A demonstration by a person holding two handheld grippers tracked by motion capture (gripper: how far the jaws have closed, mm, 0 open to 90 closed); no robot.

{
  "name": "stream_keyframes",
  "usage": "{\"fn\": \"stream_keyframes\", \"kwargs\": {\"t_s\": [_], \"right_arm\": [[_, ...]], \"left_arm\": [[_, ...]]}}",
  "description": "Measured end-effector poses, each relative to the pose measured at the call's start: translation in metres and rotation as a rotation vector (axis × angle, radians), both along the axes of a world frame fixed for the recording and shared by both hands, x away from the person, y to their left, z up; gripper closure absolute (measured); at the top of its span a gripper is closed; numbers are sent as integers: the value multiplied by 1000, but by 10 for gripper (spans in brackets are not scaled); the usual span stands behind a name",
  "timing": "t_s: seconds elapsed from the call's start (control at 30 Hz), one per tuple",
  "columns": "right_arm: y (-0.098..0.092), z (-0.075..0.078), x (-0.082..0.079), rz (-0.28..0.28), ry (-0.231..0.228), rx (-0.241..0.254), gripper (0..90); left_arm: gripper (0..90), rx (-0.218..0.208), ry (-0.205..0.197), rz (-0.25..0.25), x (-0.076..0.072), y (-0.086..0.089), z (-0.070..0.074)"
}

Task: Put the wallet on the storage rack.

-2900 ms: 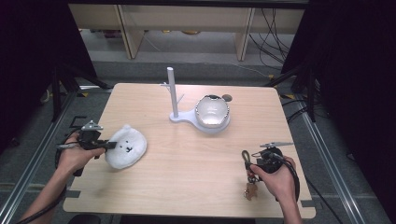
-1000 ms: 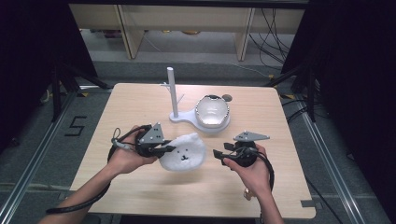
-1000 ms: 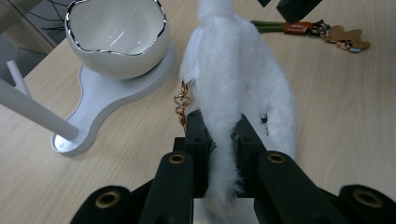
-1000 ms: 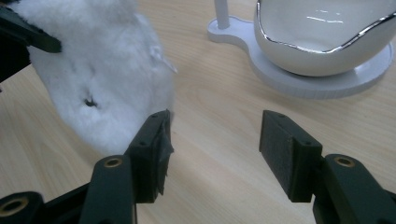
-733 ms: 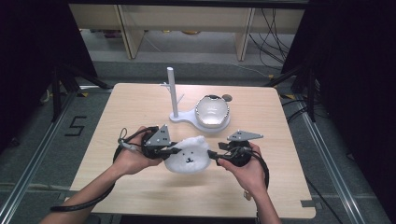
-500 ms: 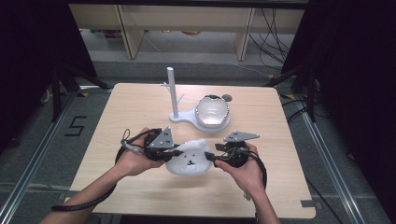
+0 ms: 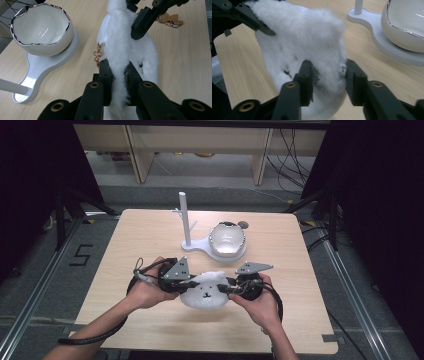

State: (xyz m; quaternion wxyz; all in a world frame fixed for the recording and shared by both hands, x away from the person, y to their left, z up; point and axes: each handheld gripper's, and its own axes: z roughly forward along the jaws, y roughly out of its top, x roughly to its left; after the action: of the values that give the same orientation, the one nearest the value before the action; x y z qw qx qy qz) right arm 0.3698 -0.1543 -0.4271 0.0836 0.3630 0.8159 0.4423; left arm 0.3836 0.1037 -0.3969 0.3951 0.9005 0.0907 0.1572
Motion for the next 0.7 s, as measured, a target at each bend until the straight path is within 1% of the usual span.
{"fn": "stream_keyframes", "kwargs": {"t_s": [0.03, 0.07, 0.1, 0.13, 0.17, 0.2, 0.23, 0.3, 0.33, 0.37, 0.4, 0.43, 0.47, 0.5, 0.53, 0.57, 0.6, 0.63, 0.67, 0.7], "right_arm": [[-1, 0, 0, 1, -5, 5, 704], [-2, -1, 2, 22, -35, 4, 722], [-2, 0, 0, 12, -17, 20, 734], [-2, 0, 0, 12, -17, 20, 734], [-2, 0, -3, 4, -17, 22, 747], [-2, 0, -3, 5, -26, 22, 751], [-2, -1, -2, 7, -53, 32, 754], [-2, -1, -2, 9, -62, 28, 756], [-3, -1, -2, -1, -90, 26, 759], [-2, 1, -4, -7, -48, 33, 760], [-2, 1, -4, -7, -48, 33, 760], [-3, 0, -2, -2, -83, 22, 761], [-3, 0, -2, -2, -83, 22, 761], [-3, -1, -4, -33, -80, 37, 761], [-4, 0, -3, -22, -69, 45, 761], [-5, 0, -2, -22, -85, 30, 761], [-5, 0, -2, -22, -85, 30, 761], [-6, 1, -3, -41, -83, 41, 761], [-5, 2, -4, -50, -74, 45, 761], [-6, 2, -3, -45, -91, 44, 761]], "left_arm": [[794, -4, -4, 5, 0, 0, 0], [792, -11, -3, 6, 0, 1, 0], [789, -11, -3, 6, 0, 1, 0], [789, -29, 5, 15, 0, 0, -1], [776, -28, 0, 13, 0, 2, -1], [765, -44, 7, 23, 1, 2, -1], [745, -62, 10, 30, 1, 2, -2], [676, -64, 6, 37, 2, 3, -3], [624, -98, 14, 65, 3, 6, -3], [576, -100, 15, 77, 3, 8, -2], [532, -100, 15, 77, 3, 8, -2], [494, -126, 4, 108, 2, 12, -1], [464, -126, 4, 108, 2, 12, -1], [443, -146, -3, 126, 1, 18, -1], [429, -159, -1, 132, 1, 20, -1], [417, -160, 1, 142, 0, 23, 0], [409, -160, 1, 142, 0, 23, 0], [404, -185, 2, 163, -1, 30, 0], [399, -166, 0, 168, -1, 34, 2], [399, -191, 6, 182, -3, 37, 1]]}}
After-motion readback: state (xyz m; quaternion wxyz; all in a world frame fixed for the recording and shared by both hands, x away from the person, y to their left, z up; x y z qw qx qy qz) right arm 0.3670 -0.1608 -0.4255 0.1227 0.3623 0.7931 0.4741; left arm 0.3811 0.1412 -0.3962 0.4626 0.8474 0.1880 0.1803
